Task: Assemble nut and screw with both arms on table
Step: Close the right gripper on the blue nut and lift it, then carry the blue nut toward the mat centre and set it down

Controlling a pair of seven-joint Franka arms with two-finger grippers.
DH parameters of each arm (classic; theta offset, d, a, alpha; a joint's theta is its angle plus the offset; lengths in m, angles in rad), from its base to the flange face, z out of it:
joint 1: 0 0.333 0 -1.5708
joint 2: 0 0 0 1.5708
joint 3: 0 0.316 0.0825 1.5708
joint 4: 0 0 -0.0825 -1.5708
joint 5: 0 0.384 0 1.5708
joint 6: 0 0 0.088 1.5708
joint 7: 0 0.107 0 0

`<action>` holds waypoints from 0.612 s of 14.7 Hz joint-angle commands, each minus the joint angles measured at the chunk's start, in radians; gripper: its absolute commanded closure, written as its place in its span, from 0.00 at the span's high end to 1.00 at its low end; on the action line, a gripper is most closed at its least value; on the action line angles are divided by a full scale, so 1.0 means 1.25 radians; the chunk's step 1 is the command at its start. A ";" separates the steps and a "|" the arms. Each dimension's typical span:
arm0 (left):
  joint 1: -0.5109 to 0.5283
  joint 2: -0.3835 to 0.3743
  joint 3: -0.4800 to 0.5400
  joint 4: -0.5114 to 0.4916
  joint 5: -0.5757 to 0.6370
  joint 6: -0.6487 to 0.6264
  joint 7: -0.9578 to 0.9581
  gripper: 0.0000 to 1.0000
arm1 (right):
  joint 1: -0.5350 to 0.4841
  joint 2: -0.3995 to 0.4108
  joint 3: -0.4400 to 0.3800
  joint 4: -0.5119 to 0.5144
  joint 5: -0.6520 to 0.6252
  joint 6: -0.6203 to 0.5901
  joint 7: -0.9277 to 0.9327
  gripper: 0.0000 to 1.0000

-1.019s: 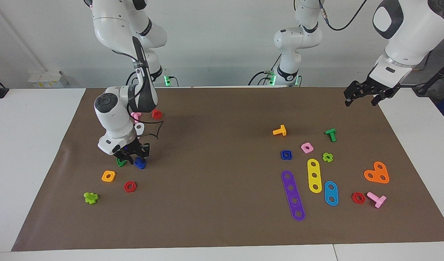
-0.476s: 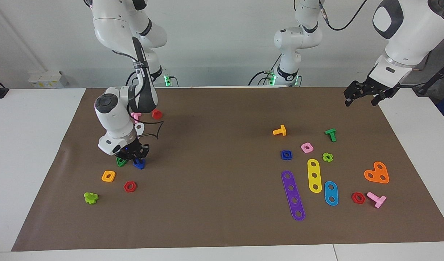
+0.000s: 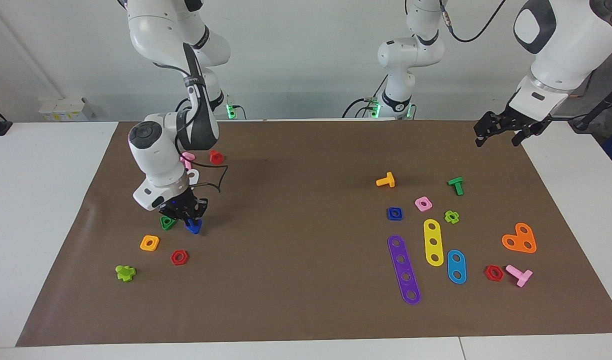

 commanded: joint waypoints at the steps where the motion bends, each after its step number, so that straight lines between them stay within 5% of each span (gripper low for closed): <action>1: 0.001 -0.022 0.001 -0.024 0.015 0.003 0.003 1.00 | 0.043 -0.009 0.040 0.101 -0.002 -0.121 0.146 0.00; 9: 0.001 -0.022 0.001 -0.024 0.015 0.003 0.001 1.00 | 0.291 0.060 0.038 0.160 -0.044 -0.058 0.523 0.00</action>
